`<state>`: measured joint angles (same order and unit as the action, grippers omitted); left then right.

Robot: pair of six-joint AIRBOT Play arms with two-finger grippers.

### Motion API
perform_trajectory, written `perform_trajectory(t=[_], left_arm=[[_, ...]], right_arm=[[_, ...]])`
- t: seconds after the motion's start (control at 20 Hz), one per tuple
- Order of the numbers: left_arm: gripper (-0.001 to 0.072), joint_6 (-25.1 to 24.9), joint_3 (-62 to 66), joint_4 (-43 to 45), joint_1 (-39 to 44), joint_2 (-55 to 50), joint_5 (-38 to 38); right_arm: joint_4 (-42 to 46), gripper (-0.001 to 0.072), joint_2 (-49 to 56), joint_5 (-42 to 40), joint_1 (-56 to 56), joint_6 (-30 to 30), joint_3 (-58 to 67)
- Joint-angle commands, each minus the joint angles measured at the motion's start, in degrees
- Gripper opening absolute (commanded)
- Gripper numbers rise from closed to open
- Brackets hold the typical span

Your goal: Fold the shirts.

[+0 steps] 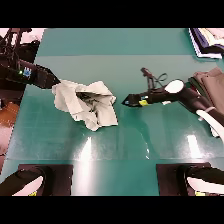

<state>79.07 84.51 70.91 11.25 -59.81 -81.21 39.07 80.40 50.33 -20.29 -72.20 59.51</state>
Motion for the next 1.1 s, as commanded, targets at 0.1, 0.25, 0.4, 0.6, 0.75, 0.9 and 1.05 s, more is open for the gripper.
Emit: perform_trajectory(t=[0.1, 0.25, 0.4, 0.6, 0.75, 0.9, 1.05], left_arm=[[0.0024, 0.07, 0.17, 0.52, -0.04, 0.04, -0.92], [0.0024, 0.04, 0.17, 0.52, -0.04, 0.04, -0.9], [0.0024, 0.04, 0.17, 0.52, -0.04, 0.04, -0.85], [0.0024, 0.02, 0.17, 0.52, -0.04, 0.04, -0.81], [0.0024, 0.02, 0.17, 0.55, -0.04, 0.04, -0.57], [0.0024, 0.02, 0.17, 0.55, -0.04, 0.04, -0.48], [0.0024, 0.02, 0.17, 0.55, -0.04, 0.04, -0.46]], right_arm=[[-0.35, 0.0401, 12.83, -1.46, -3.5, 0.57, 11.15], [-0.35, 0.0401, 17.66, 1.25, -3.48, 0.52, 17.53], [4.83, 0.0401, 19.58, 1.16, -4.26, 0.46, 22.05], [7.17, 0.0401, 21.07, 0.55, -4.37, 0.24, 24.52], [9.44, 0.0401, 21.07, -2.19, -5.7, 0.26, 24.5], [12.61, 0.0401, 21.05, -7.5, -8.02, 0.26, 24.48], [13.64, 0.04, 21.07, -12.72, -9.9, 0.26, 24.48]])
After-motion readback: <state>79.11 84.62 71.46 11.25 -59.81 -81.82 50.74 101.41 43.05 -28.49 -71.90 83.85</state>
